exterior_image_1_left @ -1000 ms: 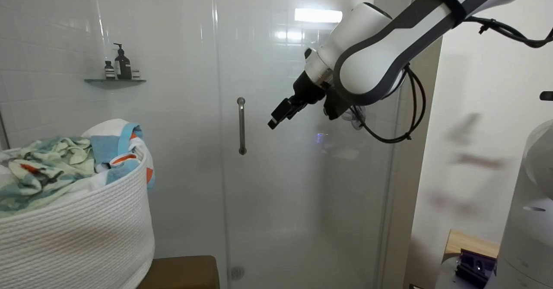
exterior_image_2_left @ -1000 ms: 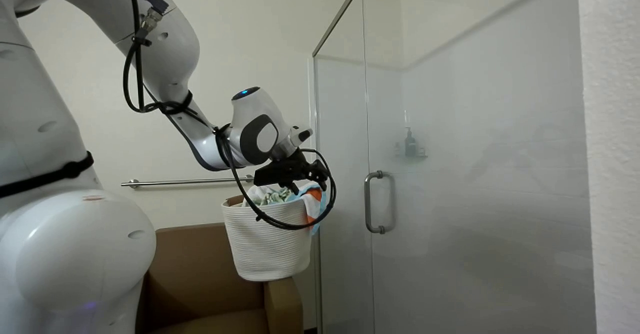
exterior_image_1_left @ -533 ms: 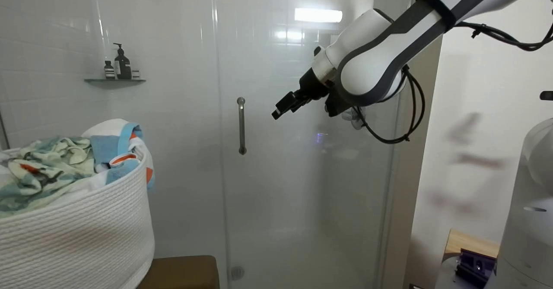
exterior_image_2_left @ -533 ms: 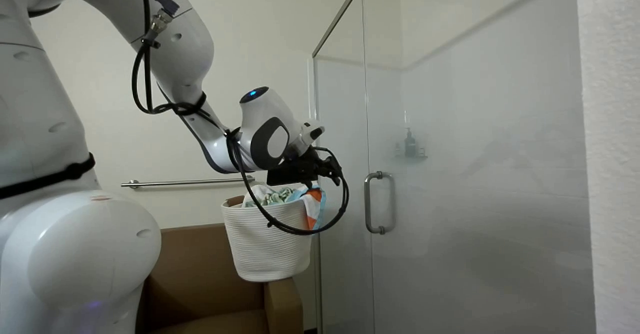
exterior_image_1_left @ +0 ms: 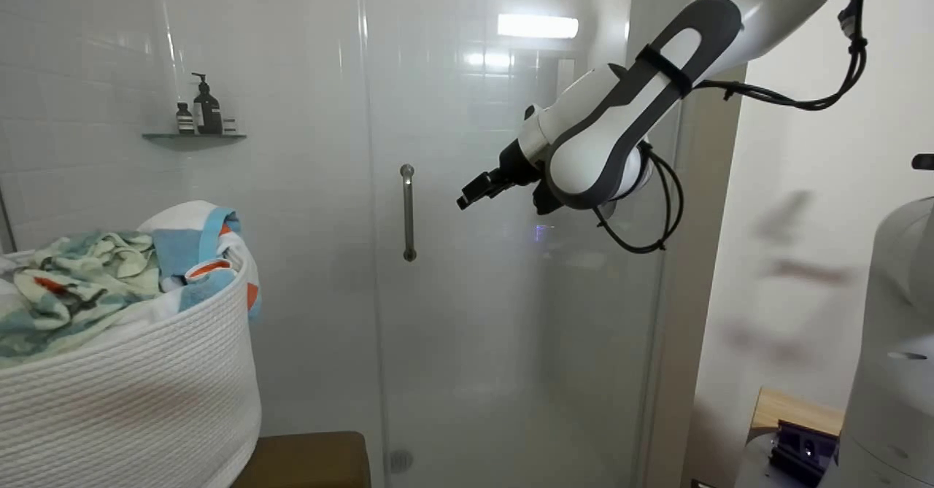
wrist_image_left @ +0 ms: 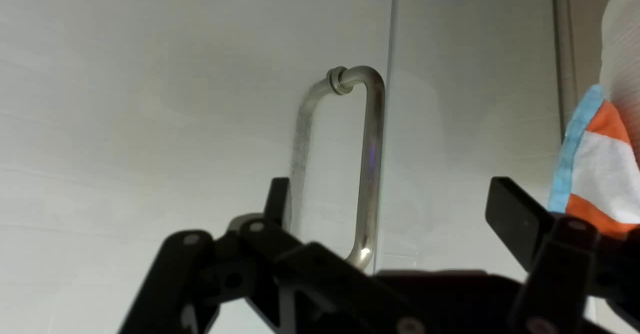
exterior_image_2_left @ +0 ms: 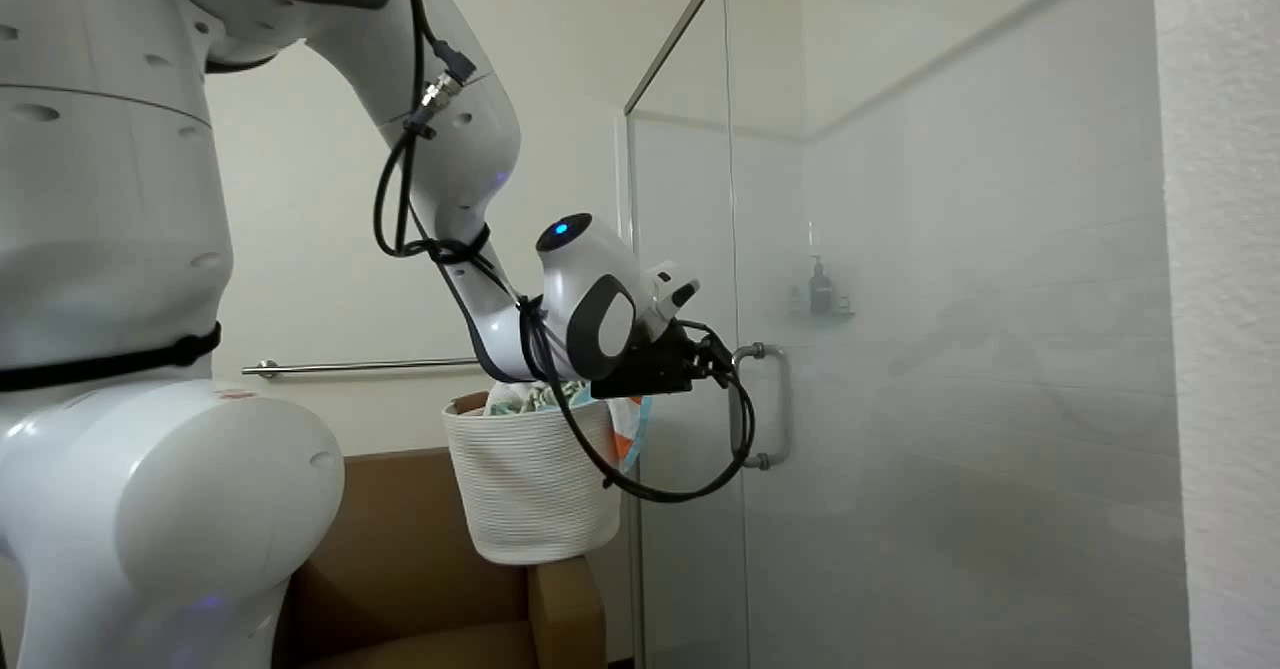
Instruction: Open the shower door
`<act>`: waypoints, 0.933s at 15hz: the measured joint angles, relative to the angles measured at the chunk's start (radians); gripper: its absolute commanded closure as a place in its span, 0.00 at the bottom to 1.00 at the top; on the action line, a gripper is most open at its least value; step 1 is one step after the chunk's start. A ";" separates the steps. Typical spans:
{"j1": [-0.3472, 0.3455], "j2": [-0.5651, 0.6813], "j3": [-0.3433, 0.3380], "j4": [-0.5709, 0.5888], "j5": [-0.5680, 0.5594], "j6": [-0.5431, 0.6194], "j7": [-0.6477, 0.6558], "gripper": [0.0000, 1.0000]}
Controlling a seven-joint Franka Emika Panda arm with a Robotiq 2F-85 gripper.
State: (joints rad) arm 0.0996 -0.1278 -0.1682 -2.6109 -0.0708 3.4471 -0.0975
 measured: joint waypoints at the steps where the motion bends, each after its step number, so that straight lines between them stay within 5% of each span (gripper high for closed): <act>1: 0.020 0.030 -0.027 0.027 -0.029 0.003 0.014 0.00; 9: 0.068 0.193 -0.086 0.232 -0.375 0.004 0.302 0.00; 14: 0.017 0.297 -0.113 0.401 -0.365 0.004 0.307 0.00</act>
State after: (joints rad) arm 0.1167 0.1692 -0.2807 -2.2097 -0.4355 3.4515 0.2098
